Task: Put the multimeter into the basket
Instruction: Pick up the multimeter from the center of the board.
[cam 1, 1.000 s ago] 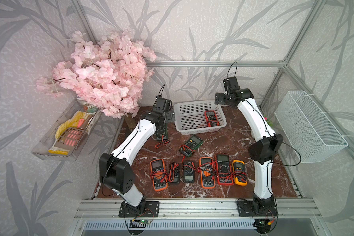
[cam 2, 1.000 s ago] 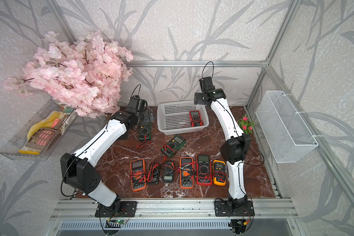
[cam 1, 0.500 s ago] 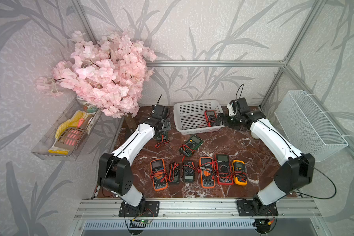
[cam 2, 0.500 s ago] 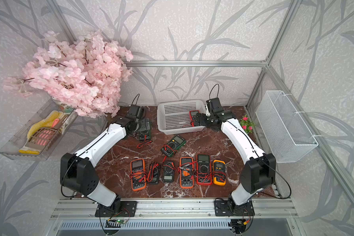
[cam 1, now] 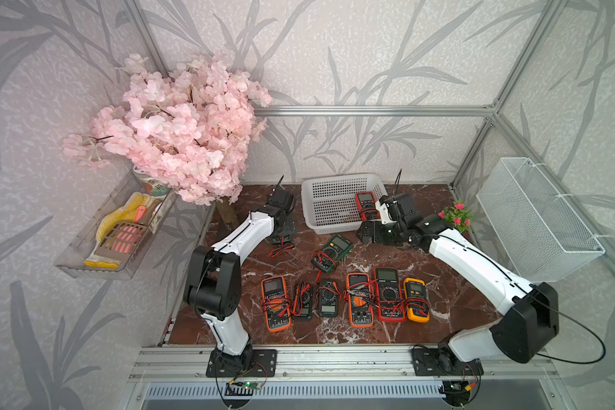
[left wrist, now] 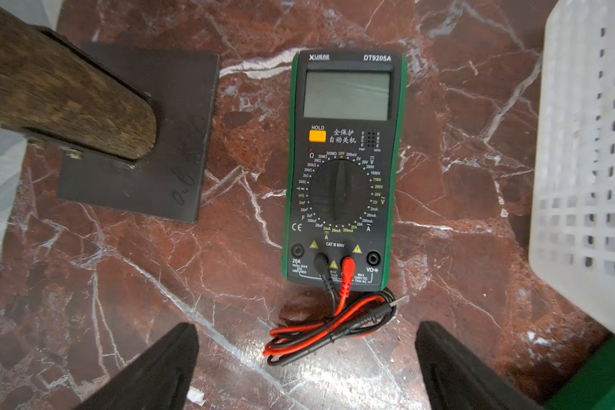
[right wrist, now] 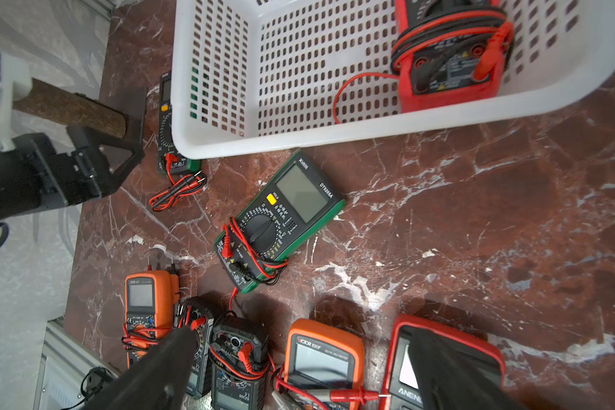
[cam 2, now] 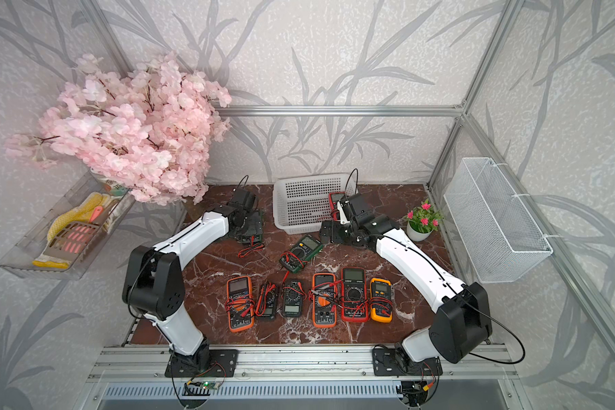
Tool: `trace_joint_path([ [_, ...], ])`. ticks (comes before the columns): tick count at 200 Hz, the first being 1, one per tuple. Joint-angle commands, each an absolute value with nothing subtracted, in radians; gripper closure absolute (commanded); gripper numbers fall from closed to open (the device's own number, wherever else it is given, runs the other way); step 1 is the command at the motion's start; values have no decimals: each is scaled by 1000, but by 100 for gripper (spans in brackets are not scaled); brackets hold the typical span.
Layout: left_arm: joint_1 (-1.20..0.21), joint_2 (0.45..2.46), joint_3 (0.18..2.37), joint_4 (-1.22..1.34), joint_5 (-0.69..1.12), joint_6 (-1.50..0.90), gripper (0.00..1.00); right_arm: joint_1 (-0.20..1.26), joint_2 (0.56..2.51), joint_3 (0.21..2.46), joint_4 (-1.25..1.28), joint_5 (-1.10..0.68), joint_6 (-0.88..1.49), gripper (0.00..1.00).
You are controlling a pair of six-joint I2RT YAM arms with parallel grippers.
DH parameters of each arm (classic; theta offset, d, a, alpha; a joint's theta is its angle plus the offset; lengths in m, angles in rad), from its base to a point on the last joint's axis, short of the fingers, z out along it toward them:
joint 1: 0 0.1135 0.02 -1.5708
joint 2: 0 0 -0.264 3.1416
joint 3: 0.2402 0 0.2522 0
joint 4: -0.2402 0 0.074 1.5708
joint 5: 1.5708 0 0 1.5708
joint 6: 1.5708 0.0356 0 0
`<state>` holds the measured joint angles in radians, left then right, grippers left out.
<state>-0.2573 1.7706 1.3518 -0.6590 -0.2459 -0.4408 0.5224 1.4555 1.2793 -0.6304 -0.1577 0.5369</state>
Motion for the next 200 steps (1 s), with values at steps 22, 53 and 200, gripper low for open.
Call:
trace_joint_path([
  [22,-205,1847,1387,-618,-149,-408,0,540,1470,1311,-608,-140,560,1],
  [53,-185,1909,1433,-622,-77,-381,0,540,1480,1328,-604,-99,568,1],
  [200,-166,2135,1627,-686,-68,-340,0,524,1614,1459,-615,-60,597,1],
])
